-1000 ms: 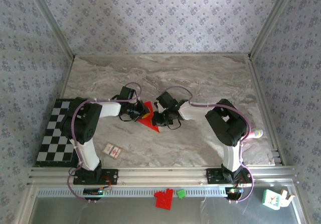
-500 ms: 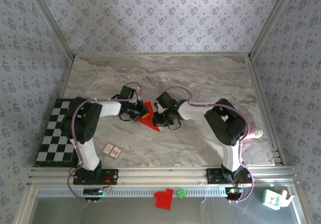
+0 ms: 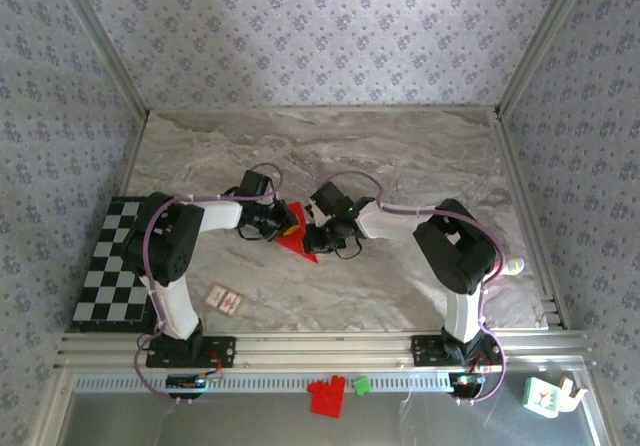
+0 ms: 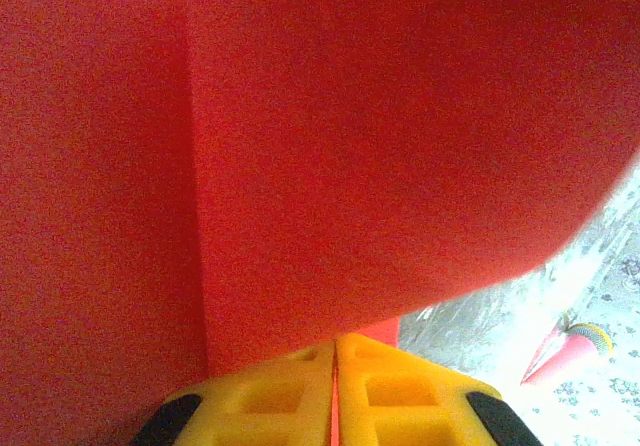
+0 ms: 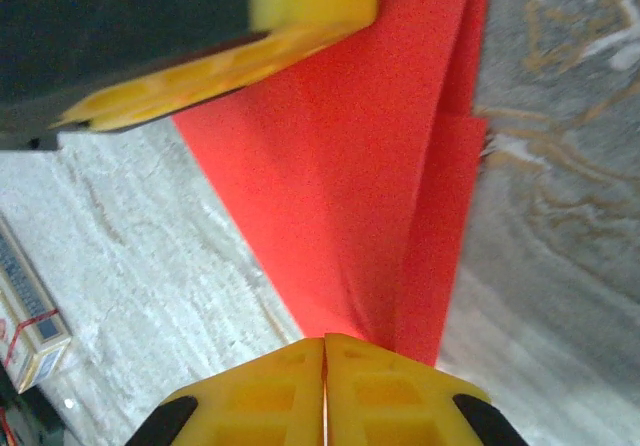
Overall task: Fold a paper plane with a square sheet of paper (pick it up from the middle)
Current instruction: Fourth fold the wing at the center of the table.
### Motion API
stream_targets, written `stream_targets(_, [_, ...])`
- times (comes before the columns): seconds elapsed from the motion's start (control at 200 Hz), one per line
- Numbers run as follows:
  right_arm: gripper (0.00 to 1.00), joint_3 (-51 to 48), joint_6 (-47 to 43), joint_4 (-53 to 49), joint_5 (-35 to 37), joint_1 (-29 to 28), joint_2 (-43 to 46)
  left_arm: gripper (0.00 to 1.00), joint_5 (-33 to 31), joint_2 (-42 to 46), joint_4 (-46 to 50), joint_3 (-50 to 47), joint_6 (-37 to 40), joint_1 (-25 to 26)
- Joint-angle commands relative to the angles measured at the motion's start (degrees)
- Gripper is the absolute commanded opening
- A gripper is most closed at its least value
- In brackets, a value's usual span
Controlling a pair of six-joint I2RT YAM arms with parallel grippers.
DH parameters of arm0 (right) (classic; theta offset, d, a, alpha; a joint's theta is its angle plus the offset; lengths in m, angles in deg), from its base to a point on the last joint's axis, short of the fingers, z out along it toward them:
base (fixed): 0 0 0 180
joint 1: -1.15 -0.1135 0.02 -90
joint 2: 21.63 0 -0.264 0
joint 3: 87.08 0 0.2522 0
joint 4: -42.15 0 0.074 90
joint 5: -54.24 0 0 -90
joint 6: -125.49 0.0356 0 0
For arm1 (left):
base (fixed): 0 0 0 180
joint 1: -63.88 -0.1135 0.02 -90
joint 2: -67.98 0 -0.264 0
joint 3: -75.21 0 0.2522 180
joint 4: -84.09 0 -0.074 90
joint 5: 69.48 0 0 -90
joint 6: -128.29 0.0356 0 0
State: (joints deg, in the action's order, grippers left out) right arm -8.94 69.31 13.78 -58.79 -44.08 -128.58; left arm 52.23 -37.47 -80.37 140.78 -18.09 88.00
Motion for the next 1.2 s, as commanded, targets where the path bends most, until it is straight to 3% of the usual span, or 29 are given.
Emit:
stream_targets(0.0, [0.09,-1.3,0.0,-2.1,-1.5,-0.4,1.8,0.11,-8.2,-5.5,11.0,-3.0,0.7,0.1])
stream_targets(0.954, [0.08,-7.4,0.6,-3.2,-0.1,0.4,1.3,0.11,-8.2,-6.3,11.8,-3.0,0.7,0.1])
stream_targets(1.199, [0.1,-3.5,1.2,0.3,-1.6,0.6,7.0,0.11,-8.1,-6.2,11.8,-3.0,0.6,0.1])
